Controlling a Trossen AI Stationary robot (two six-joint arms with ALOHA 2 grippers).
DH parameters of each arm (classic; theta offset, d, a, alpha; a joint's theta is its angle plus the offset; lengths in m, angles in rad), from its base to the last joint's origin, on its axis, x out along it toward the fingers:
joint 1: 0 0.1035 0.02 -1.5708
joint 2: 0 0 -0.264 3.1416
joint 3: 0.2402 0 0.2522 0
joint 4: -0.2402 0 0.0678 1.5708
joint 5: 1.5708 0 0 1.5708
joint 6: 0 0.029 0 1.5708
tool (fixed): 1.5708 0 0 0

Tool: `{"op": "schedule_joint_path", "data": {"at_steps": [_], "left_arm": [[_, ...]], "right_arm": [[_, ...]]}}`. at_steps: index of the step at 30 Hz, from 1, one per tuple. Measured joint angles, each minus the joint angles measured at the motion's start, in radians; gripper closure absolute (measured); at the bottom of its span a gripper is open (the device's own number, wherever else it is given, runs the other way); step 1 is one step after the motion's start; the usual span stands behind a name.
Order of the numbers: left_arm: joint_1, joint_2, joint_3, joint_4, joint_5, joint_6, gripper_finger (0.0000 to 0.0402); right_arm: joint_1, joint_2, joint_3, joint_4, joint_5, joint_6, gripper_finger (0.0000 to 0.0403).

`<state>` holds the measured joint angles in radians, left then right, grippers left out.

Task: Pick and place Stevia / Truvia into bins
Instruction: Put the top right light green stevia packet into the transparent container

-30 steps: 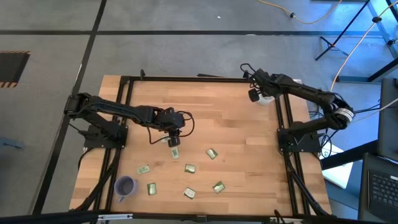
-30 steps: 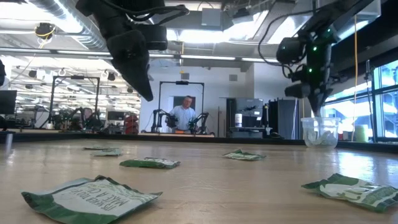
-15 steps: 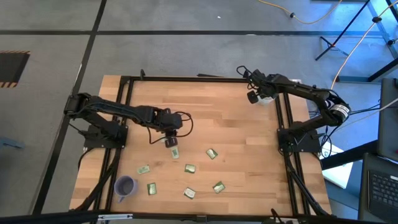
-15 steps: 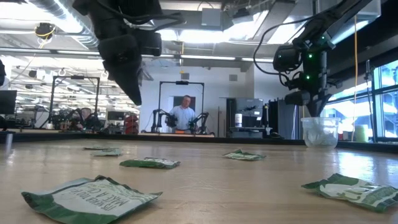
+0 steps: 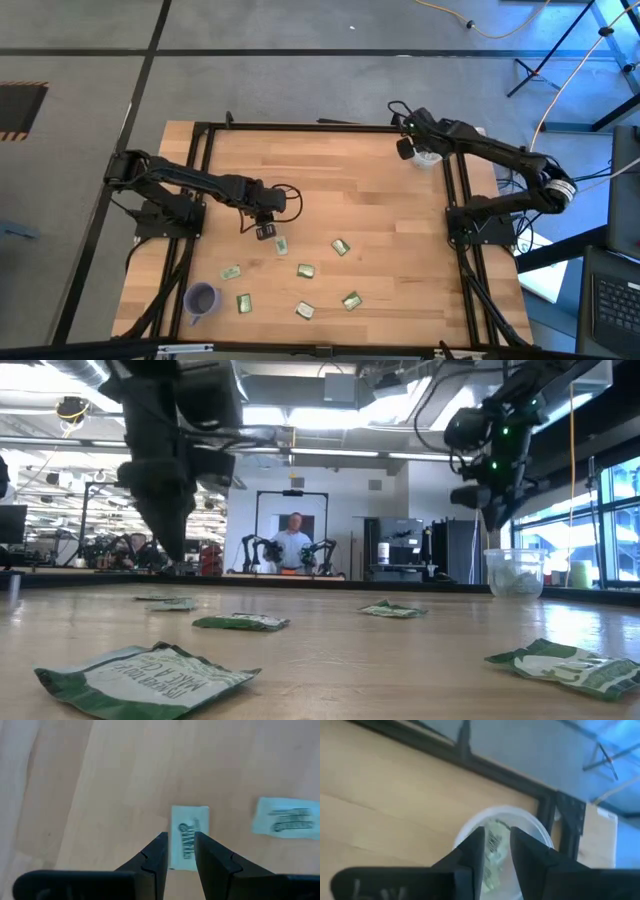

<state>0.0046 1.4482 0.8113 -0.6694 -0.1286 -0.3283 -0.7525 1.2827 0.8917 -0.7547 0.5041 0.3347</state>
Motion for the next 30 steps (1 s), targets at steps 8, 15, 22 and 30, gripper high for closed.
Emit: {"op": "schedule_joint_path", "data": {"at_steps": [8, 15, 22, 30], "left_arm": [[0.004, 0.008, -0.065, 0.161, 0.036, 0.031, 0.0325], [0.004, 0.084, -0.072, 0.208, 0.045, 0.035, 0.0324], [0.004, 0.165, -0.065, 0.212, 0.06, 0.035, 0.0326], [0.004, 0.148, -0.07, 0.213, 0.076, 0.035, 0.0378]], "right_arm": [[0.058, -0.089, 0.0, 0.044, 0.0, -0.003, 0.0308], [0.076, -0.103, 0.0, 0.043, -0.001, -0.003, 0.0308], [0.082, -0.103, 0.0, 0.043, -0.001, -0.005, 0.0308], [0.09, -0.105, 0.0, 0.06, -0.001, -0.047, 0.0308]]}}
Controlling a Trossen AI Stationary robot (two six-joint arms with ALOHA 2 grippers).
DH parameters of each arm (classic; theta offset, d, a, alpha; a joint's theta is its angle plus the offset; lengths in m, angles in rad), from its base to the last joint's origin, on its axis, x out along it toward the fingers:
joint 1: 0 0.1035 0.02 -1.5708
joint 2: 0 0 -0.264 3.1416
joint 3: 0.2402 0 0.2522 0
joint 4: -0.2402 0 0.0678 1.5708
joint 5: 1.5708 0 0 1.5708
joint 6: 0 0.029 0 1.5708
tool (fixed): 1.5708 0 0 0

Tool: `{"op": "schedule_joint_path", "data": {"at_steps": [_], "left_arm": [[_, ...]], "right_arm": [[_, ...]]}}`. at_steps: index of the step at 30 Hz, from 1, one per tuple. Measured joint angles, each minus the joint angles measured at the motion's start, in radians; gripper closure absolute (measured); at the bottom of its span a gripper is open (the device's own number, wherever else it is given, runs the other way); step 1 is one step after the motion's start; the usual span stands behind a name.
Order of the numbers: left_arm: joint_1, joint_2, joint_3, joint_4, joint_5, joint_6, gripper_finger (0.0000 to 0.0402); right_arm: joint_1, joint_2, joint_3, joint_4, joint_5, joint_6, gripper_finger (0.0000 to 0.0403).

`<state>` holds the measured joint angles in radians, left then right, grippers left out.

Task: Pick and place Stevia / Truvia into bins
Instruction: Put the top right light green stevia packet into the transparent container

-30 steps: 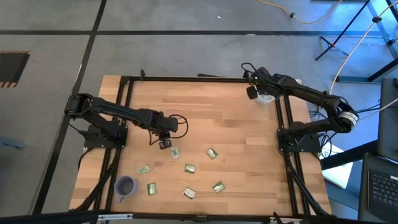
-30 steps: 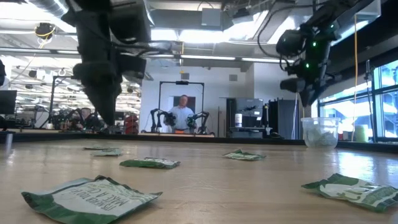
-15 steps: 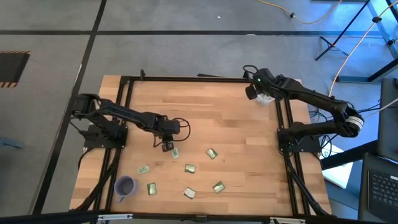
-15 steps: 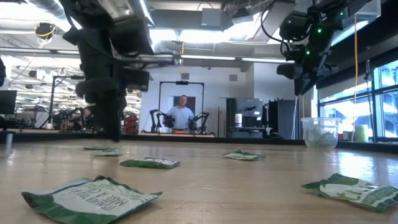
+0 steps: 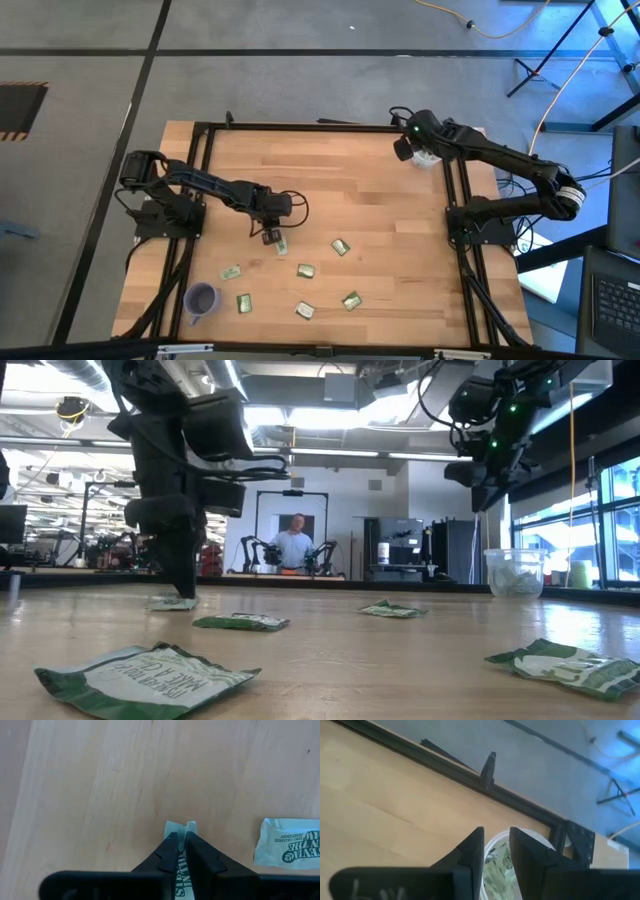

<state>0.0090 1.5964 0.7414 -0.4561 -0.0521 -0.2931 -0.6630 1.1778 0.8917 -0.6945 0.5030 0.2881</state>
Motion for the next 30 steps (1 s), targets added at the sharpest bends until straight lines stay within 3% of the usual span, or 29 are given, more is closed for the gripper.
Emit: {"op": "schedule_joint_path", "data": {"at_steps": [8, 15, 18, 23, 26, 30], "left_arm": [[-0.001, -0.027, 0.005, -0.001, 0.004, 0.049, 0.0398], [-0.001, -0.083, 0.084, 0.041, 0.072, 0.155, 0.0399], [0.0, -0.117, 0.116, 0.176, 0.179, 0.268, 0.0399], [0.007, -0.157, 0.122, 0.502, 0.489, 0.476, 0.0399], [0.026, -0.161, 0.122, 0.682, 0.619, 0.517, 0.0399], [0.05, -0.146, 0.122, 0.829, 0.705, 0.525, 0.0399]], "right_arm": [[0.097, -0.098, 0.0, 0.172, -0.025, -0.151, 0.0308], [0.27, -0.136, 0.0, 0.281, -0.425, -0.304, 0.0308], [0.361, -0.131, 0.0, 0.339, -0.583, -0.393, 0.0308], [0.505, -0.125, -0.025, 0.474, -0.78, -0.51, 0.0308], [0.573, -0.105, -0.091, 0.663, -0.796, -0.502, 0.0308], [0.645, -0.053, -0.165, 0.897, -0.795, -0.503, 0.0308]]}}
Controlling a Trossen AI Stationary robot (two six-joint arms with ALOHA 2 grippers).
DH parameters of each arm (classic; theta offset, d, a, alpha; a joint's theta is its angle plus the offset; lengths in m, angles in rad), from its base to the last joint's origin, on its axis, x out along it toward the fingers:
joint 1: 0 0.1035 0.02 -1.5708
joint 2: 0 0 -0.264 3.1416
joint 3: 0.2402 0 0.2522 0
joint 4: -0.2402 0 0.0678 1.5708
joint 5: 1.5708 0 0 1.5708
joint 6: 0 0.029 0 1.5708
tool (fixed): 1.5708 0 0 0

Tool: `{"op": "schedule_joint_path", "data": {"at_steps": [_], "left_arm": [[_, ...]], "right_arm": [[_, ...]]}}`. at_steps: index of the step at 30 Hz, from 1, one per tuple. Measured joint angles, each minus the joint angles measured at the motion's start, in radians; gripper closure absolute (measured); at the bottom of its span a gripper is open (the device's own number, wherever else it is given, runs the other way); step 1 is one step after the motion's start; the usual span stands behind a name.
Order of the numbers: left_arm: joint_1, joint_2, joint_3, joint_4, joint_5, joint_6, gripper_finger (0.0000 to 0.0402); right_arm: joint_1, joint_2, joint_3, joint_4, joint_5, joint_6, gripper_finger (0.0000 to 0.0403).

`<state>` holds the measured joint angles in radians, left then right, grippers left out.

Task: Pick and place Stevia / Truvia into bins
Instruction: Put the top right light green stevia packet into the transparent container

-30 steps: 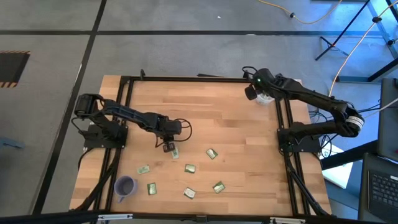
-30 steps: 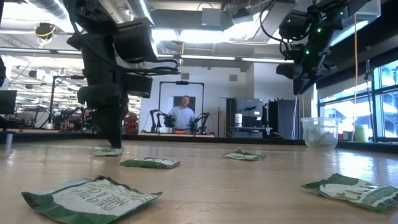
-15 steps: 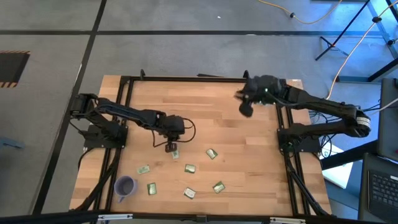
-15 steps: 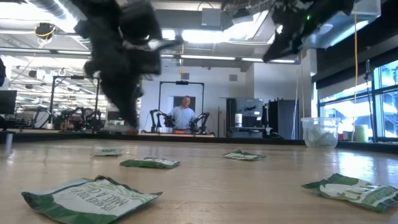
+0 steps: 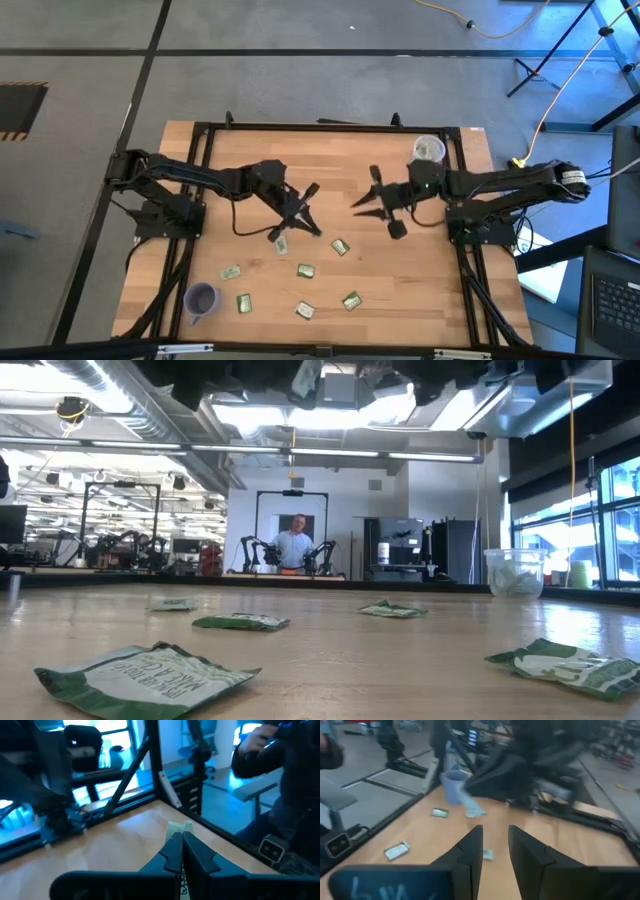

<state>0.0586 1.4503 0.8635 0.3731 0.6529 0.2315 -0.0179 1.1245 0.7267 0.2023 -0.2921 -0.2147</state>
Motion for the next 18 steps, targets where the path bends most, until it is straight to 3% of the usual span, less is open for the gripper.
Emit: {"op": "schedule_joint_path", "data": {"at_steps": [9, 18], "left_arm": [[0.007, -0.001, 0.001, 0.097, 0.022, 0.06, 0.0399], [0.007, -0.001, 0.001, 0.133, 0.022, 0.043, 0.0398]], "right_arm": [[0.076, 0.185, -0.032, 0.277, 0.0, 0.002, 0.0299], [0.081, 0.306, -0.032, 0.431, 0.002, 0.023, 0.0206]]}}
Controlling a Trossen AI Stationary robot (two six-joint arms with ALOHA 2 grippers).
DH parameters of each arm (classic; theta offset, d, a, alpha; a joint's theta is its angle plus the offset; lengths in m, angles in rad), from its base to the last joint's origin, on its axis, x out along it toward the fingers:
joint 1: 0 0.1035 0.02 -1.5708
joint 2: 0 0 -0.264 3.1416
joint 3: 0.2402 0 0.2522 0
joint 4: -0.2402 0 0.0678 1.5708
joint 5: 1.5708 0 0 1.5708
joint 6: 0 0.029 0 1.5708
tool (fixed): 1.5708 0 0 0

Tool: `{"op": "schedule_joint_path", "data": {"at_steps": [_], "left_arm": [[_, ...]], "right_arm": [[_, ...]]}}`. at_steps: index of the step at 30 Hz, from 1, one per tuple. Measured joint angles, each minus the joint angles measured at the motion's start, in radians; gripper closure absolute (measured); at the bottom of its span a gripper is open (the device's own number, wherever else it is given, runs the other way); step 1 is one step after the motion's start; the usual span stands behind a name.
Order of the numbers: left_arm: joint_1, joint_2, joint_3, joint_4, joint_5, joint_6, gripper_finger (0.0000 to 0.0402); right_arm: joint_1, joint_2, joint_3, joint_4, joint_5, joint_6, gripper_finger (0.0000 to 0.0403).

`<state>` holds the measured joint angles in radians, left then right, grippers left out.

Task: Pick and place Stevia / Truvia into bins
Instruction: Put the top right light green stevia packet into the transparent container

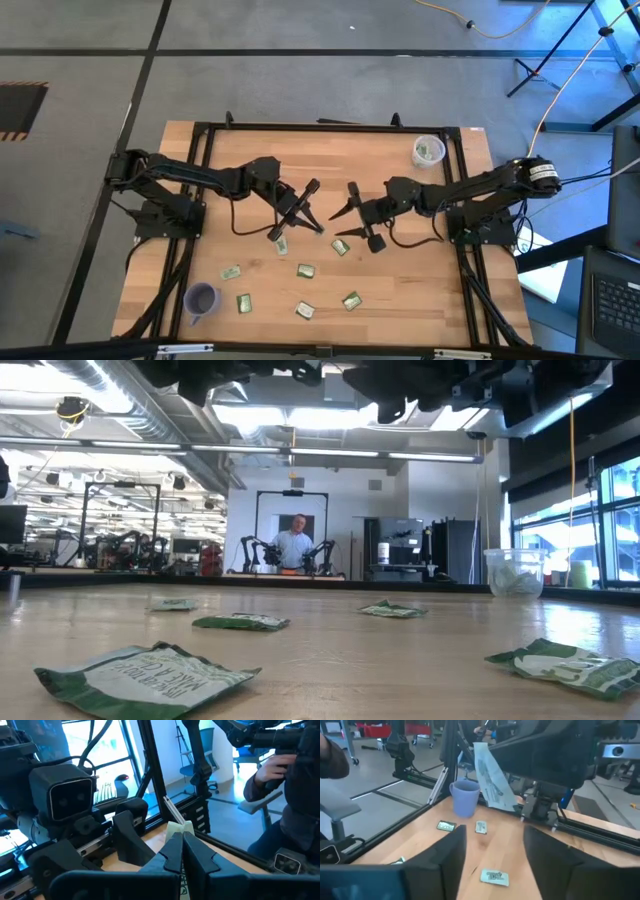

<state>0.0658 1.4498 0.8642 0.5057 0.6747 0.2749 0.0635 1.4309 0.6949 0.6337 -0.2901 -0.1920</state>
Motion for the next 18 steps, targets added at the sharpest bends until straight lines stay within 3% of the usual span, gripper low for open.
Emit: {"op": "schedule_joint_path", "data": {"at_steps": [7, 11, 18], "left_arm": [[0.0, 0.0, 0.0, 0.0, 0.0, -0.001, 0.0398], [0.0, 0.0, 0.0, 0.001, 0.0, -0.002, 0.0398], [0.0, 0.0, 0.0, 0.019, -0.001, -0.001, 0.0398]], "right_arm": [[0.0, 0.0, 0.0, 0.016, 0.005, -0.029, 0.0163], [0.0, 0.001, 0.0, 0.038, 0.082, -0.028, 0.0165], [0.0, 0.007, 0.007, 0.059, 0.085, -0.046, 0.0182]]}}
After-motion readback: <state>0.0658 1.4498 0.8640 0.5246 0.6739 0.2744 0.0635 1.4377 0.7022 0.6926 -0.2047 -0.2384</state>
